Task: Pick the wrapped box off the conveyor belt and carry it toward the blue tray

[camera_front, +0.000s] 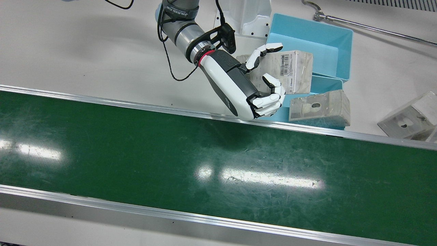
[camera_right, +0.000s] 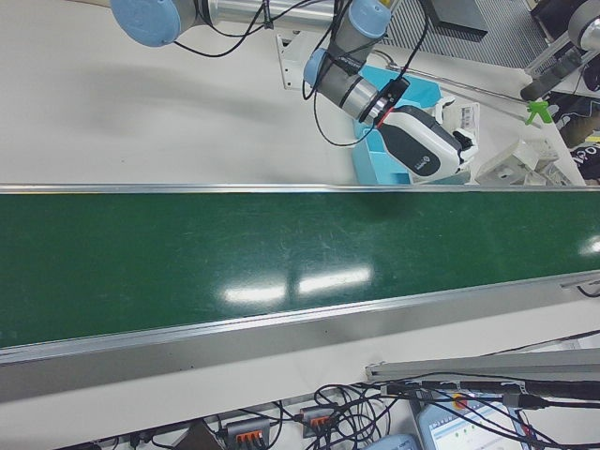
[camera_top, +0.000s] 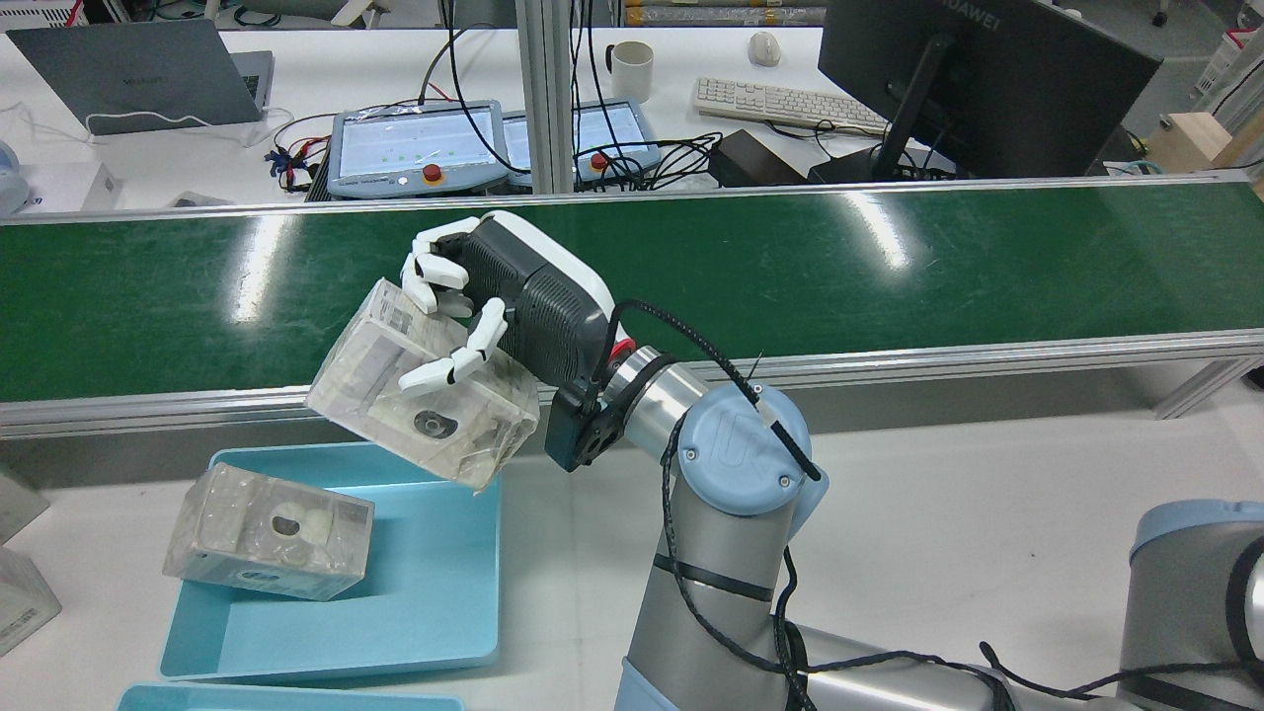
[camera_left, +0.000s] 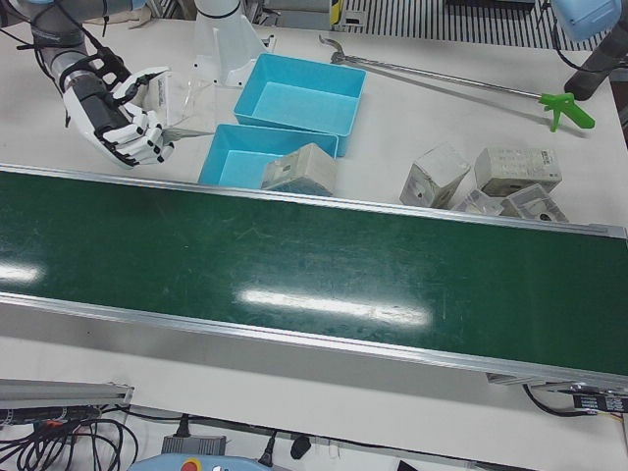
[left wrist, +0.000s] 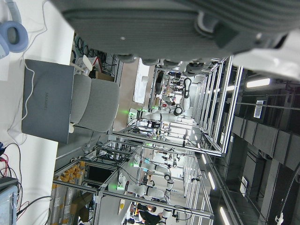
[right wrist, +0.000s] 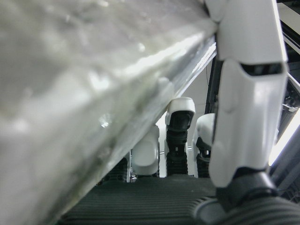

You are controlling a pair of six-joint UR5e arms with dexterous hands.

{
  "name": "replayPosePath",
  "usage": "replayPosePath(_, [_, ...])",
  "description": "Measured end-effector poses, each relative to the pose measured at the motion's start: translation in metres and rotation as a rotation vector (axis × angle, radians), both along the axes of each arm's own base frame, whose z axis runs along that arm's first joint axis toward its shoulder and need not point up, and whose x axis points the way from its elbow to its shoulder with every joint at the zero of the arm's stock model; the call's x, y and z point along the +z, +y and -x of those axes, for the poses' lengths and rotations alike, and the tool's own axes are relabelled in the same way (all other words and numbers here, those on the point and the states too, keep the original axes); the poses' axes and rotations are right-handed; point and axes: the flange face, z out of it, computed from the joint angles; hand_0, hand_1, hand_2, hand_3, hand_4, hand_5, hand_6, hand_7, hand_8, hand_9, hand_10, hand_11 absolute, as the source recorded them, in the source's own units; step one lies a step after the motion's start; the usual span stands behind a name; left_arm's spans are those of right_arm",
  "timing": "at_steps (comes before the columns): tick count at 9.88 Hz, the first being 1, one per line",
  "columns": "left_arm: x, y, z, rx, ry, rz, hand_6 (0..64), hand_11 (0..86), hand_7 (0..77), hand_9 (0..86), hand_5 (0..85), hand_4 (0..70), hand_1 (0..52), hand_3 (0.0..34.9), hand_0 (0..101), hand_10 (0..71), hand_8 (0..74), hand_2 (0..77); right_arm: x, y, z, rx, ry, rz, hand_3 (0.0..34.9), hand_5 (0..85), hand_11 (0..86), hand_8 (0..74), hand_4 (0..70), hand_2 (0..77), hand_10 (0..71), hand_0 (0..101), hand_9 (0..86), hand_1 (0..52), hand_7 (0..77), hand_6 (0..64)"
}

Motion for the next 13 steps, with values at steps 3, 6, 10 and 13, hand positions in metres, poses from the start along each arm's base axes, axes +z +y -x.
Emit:
replayPosePath(3, [0.0, 0.0, 0.0, 0.0, 0.0, 0.0, 0.0, 0.0, 0.5, 0.0, 1.1, 0.0, 0.0, 0.0, 0, 0.0, 0.5, 0.5, 0.008, 0.039, 0.037, -0.044, 0.029, -0.002, 0.0, 70.4, 84.0, 70.9, 69.8, 30.0, 67.6, 52, 82.4, 1.1, 67.6, 62.7])
replayPosePath(6, [0.0, 0.0, 0.0, 0.0, 0.0, 0.0, 0.0, 0.5, 0.5, 0.0, 1.1, 0.0, 0.0, 0.0, 0, 0.5, 0.5, 1.1, 0.013, 0.059, 0.054, -0.082, 0.038, -0.004, 1.2, 63.8, 86.2, 57.8, 53.5, 31.1, 57.3, 53, 69.3, 3.8, 65.4, 61.1])
replayPosePath(10, [0.0, 0.0, 0.0, 0.0, 0.0, 0.0, 0.0, 0.0, 0.5, 0.0, 0.5, 0.0, 0.0, 0.0, 0, 0.5, 0.5, 1.1, 0.008, 0.071, 0.059, -0.105, 0.028, -0.012, 13.9, 30.0, 10.9, 14.7, 19.1, 11.4, 20.2, 48, 1.1, 10.9, 33.3, 36.0])
replayPosePath(13, [0.0, 0.0, 0.0, 0.0, 0.0, 0.0, 0.0, 0.0, 0.5, 0.0, 1.1, 0.0, 0.0, 0.0, 0, 0.5, 0.5, 1.1, -0.006, 0.059, 0.02, -0.068, -0.024, -0.034, 24.5, 17.5, 1.1, 0.0, 9.3, 9.8, 0.0, 47, 3.3, 13.1, 21.8, 3.3])
